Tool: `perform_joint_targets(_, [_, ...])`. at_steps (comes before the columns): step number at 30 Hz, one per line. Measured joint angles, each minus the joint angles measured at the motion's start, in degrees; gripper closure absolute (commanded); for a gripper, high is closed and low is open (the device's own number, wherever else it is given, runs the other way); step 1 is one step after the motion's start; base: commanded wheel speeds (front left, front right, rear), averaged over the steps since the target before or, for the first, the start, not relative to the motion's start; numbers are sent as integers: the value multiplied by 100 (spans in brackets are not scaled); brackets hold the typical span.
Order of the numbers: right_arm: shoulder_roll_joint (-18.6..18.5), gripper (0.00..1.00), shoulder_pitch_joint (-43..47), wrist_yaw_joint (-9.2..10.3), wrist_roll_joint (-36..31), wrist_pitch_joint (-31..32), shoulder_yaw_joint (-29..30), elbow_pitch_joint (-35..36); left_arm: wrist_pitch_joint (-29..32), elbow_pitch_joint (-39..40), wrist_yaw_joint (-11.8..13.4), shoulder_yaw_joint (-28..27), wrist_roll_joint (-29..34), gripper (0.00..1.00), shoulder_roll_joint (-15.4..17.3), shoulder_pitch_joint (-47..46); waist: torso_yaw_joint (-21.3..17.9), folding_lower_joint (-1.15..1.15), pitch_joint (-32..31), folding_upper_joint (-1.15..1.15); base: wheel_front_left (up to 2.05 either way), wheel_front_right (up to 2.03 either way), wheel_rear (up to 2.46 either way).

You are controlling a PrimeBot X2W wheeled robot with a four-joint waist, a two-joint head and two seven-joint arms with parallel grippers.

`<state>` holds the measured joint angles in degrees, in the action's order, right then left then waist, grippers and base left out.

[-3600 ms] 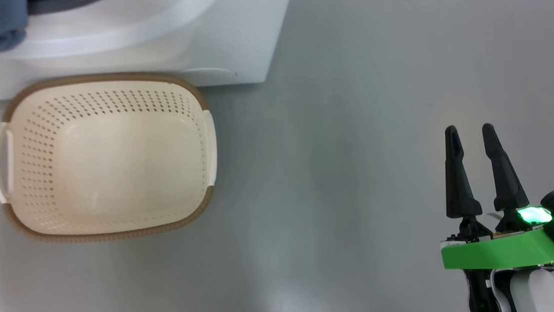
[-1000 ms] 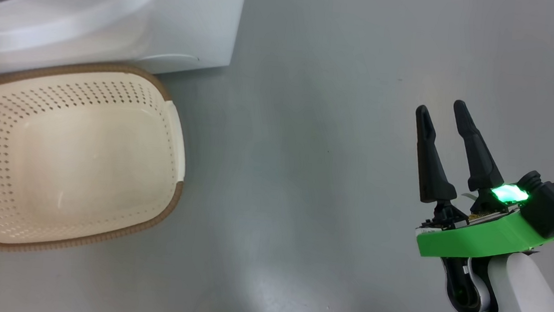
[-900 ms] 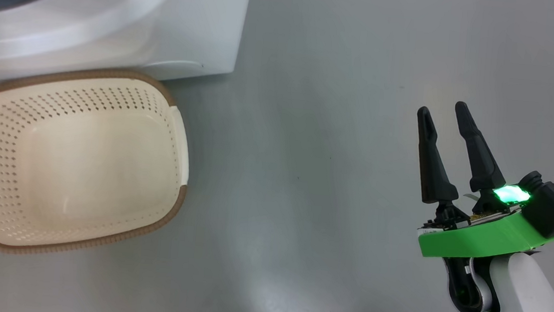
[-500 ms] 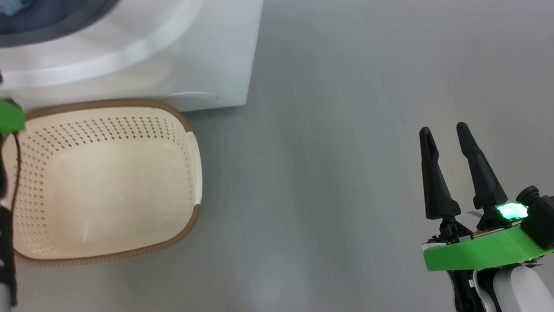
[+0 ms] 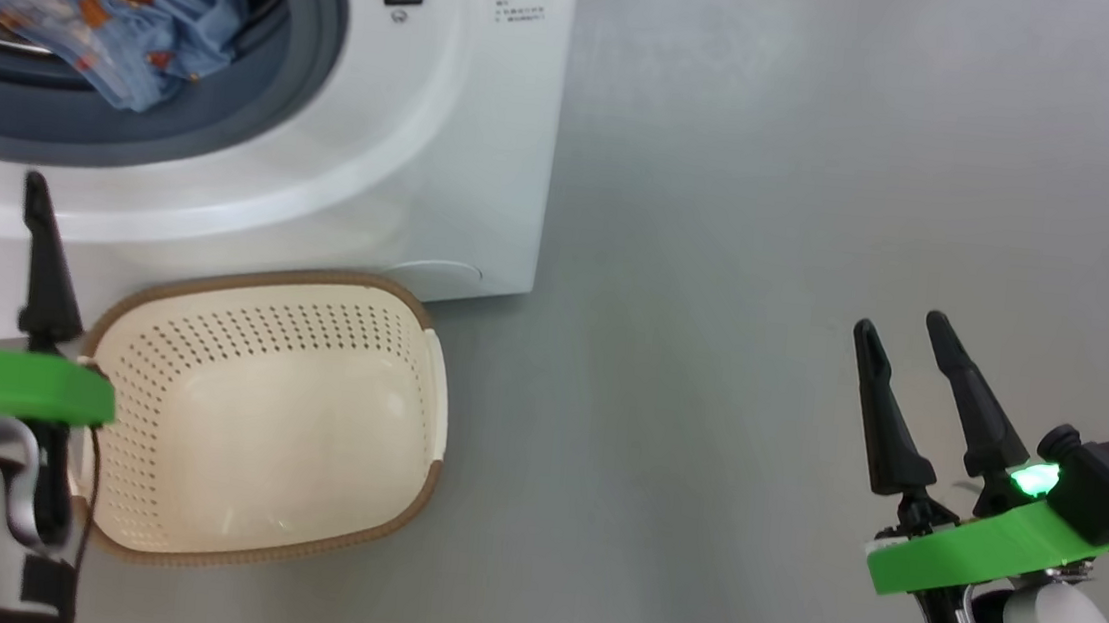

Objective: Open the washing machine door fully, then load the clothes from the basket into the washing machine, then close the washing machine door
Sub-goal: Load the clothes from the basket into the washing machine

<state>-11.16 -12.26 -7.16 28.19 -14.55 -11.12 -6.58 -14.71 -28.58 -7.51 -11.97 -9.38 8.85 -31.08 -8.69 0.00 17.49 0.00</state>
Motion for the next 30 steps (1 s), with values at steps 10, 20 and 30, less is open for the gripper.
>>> perform_joint_targets(10, [-82, 0, 331, 0, 7, 0, 35, -78, 0, 289, 0, 49, 101, 0, -157, 863, 196, 0, -496, 0, 0, 0, 0])
perform_joint_targets(20, [-141, 0, 629, 0, 9, 0, 149, -111, 0, 544, 0, 110, 97, 0, -276, 1590, 392, 0, -877, 0, 0, 0, 0])
perform_joint_targets(30, [-169, 0, 970, 0, 16, 0, 241, -111, 1, 767, 0, 272, 35, 0, -263, 2207, 528, -1, -1212, 0, 0, 0, 0])
